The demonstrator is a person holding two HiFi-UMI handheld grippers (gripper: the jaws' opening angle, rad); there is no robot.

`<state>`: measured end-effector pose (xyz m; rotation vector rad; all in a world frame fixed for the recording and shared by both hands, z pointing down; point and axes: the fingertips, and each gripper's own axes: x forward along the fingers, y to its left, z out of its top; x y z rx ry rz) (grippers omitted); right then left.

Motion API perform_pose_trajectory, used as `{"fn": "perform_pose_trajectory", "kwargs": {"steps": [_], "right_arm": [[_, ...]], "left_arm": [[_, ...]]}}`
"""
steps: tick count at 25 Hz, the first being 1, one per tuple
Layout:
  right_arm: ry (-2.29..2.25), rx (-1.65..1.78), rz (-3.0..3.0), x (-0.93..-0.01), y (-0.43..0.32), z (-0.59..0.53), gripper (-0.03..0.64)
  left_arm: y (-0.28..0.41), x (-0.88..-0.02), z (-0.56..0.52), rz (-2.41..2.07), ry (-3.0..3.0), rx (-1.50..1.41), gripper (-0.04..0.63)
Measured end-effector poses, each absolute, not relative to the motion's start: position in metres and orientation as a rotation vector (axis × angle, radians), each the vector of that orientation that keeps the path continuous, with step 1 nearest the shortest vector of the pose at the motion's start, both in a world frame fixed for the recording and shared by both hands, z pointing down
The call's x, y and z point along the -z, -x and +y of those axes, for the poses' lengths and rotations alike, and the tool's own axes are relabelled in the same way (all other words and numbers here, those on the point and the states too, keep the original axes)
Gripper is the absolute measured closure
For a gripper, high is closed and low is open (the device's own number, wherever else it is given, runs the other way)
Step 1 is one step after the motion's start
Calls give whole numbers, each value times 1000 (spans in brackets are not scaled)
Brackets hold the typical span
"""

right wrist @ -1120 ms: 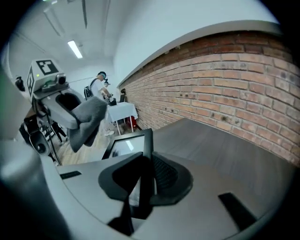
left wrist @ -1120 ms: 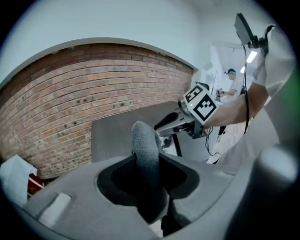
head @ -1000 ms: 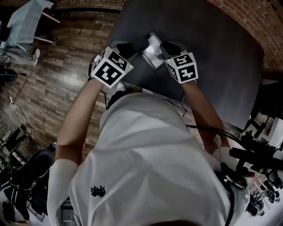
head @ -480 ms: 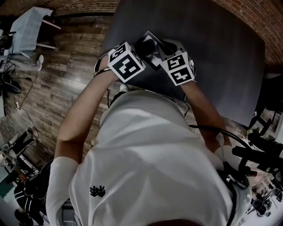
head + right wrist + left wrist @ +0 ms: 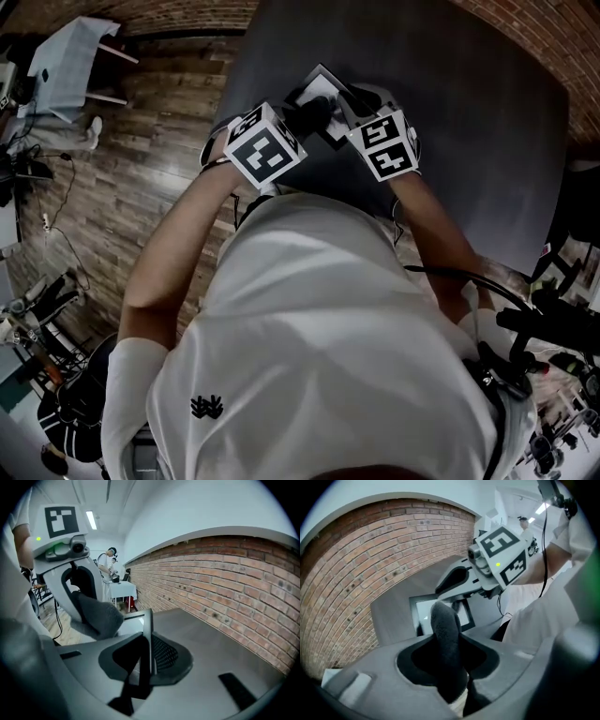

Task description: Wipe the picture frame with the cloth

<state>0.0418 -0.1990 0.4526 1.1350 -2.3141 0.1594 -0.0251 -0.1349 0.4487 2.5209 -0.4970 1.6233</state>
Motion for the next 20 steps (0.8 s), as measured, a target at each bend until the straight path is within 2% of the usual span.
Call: {"fn": "perform_pose_trajectory", "kwargs": {"steps": [6,20], "right_arm": [[-1127,-148,-2332,-449,-44,-201,549],[-1142,-156,-2348,-450,-46,-210,549]], "left_arm": [[58,-452,-173,-660,-2426,-1757,468],[3,-471,-127,-391,-2499,-1806,468]]}}
